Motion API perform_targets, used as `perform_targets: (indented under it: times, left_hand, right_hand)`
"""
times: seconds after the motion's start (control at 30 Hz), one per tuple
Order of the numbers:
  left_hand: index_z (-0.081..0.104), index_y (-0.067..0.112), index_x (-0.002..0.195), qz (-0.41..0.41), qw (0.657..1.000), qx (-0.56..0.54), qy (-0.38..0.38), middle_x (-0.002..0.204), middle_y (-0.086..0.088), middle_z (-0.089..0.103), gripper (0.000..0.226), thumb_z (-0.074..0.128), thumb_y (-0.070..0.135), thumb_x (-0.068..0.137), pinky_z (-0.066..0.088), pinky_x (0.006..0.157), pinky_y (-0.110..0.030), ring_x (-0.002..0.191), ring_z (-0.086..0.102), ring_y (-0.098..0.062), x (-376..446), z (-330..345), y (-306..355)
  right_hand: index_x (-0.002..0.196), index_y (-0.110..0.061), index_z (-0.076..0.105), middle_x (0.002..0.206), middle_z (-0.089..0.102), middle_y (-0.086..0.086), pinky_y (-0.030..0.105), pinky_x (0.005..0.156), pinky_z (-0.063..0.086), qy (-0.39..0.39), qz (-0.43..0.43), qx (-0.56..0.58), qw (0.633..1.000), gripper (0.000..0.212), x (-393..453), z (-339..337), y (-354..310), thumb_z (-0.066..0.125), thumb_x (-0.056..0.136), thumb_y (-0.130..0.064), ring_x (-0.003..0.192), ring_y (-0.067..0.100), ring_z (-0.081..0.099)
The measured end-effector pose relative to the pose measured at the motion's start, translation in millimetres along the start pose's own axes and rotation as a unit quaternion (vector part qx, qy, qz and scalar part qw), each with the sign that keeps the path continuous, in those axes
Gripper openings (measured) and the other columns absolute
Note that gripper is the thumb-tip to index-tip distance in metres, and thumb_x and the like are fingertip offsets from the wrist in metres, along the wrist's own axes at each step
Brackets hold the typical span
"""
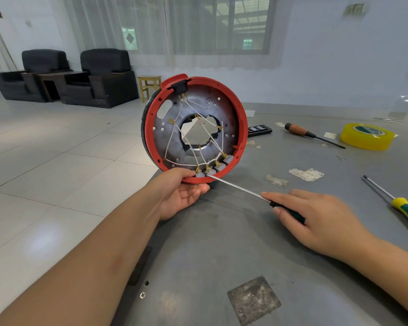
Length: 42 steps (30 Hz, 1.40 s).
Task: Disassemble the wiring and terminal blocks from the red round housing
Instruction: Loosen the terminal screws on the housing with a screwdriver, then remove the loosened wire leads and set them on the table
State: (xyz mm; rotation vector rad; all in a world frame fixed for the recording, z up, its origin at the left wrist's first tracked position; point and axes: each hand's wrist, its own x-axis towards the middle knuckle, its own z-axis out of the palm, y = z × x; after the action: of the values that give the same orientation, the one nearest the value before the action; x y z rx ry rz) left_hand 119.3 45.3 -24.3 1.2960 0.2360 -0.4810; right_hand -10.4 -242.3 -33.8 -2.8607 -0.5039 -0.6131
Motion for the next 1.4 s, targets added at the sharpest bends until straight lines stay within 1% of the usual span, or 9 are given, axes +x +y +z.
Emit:
perform_targets:
  times: [0.2,0.37,0.63,0.8,0.93,1.0,1.1,1.23,1.4]
  left_hand:
    - [0.074,-0.002,0.108,0.005,1.000,-0.011,-0.012,0.099,-0.023,0.079,0.024,0.059,0.017,0.104,0.059,0.052,-0.023,0.074,0.080,-0.023,-1,-1,-1]
    - [0.074,-0.001,0.109,0.012,1.000,-0.008,-0.011,0.098,-0.023,0.079,0.025,0.061,0.020,0.104,0.060,0.052,-0.023,0.075,0.080,-0.023,-3,-1,-1]
    - [0.070,0.000,0.113,0.016,0.997,0.066,-0.020,0.096,-0.023,0.079,0.028,0.063,0.025,0.103,0.056,0.047,-0.022,0.069,0.079,-0.020,-13,7,0]
    - [0.071,-0.002,0.117,-0.016,0.995,0.083,-0.056,0.101,-0.024,0.079,0.030,0.063,0.024,0.103,0.058,0.050,-0.021,0.068,0.078,-0.020,-22,15,0]
    - [0.071,-0.006,0.117,-0.026,0.995,0.070,-0.072,0.102,-0.028,0.077,0.030,0.065,0.020,0.102,0.062,0.054,-0.023,0.071,0.079,-0.023,-24,21,-2]
    - [0.071,-0.006,0.117,-0.031,0.994,0.079,-0.075,0.103,-0.028,0.077,0.031,0.065,0.020,0.101,0.062,0.054,-0.024,0.072,0.079,-0.024,-24,21,-2]
    - [0.073,-0.006,0.114,-0.038,0.992,0.088,-0.080,0.102,-0.028,0.077,0.031,0.065,0.021,0.101,0.061,0.052,-0.024,0.071,0.079,-0.024,-23,19,-1]
    - [0.078,-0.007,0.104,-0.045,0.989,0.107,-0.089,0.101,-0.029,0.077,0.033,0.068,0.025,0.100,0.060,0.051,-0.024,0.068,0.078,-0.024,-26,16,1]
    - [0.078,0.001,0.106,-0.019,0.987,0.141,-0.078,0.100,-0.029,0.077,0.044,0.072,0.043,0.096,0.060,0.053,-0.023,0.065,0.075,-0.023,-29,11,7]
  right_hand:
    - [0.131,-0.038,0.054,0.103,0.067,-0.016,0.031,0.052,0.053,0.041,-0.027,-0.054,0.997,0.035,-10,-6,29,0.042,0.099,-0.046,0.076,0.011,0.066]
    - [0.119,-0.032,0.058,0.101,0.071,-0.008,0.031,0.052,0.048,0.110,0.147,-0.090,0.979,0.026,-20,-2,43,0.059,0.094,-0.030,0.082,0.023,0.068]
    - [0.101,-0.027,0.060,0.079,0.061,-0.004,0.026,0.044,0.019,-0.017,0.301,-0.275,0.913,0.009,-10,-5,48,0.052,0.096,-0.028,0.073,0.026,0.064]
    - [0.085,-0.023,0.054,0.062,0.044,-0.004,0.028,0.049,0.020,-0.045,0.319,-0.314,0.893,0.008,-10,-8,51,0.056,0.092,-0.023,0.058,0.027,0.046]
    - [0.123,-0.029,0.061,0.098,0.071,0.000,0.034,0.074,0.043,-0.004,0.295,-0.313,0.903,0.030,-11,-7,50,0.053,0.097,-0.040,0.090,0.029,0.066]
    - [0.145,-0.026,0.051,0.131,0.066,0.003,0.040,0.090,0.044,0.040,0.253,-0.238,0.937,0.051,-6,-8,44,0.051,0.099,-0.048,0.115,0.030,0.062]
    - [0.156,-0.032,0.035,0.151,0.051,-0.008,0.036,0.104,0.045,0.060,0.217,0.101,0.969,0.070,15,-6,21,0.045,0.096,-0.065,0.129,0.014,0.054]
    - [0.155,-0.052,0.020,0.152,0.048,-0.016,0.042,0.108,0.048,0.064,0.209,0.488,0.845,0.078,49,10,-10,0.064,0.092,-0.058,0.128,0.008,0.058]
    - [0.147,-0.050,0.039,0.130,0.066,0.007,0.048,0.091,0.060,0.137,0.224,0.605,0.751,0.080,62,29,-22,0.079,0.079,-0.043,0.115,0.029,0.068]
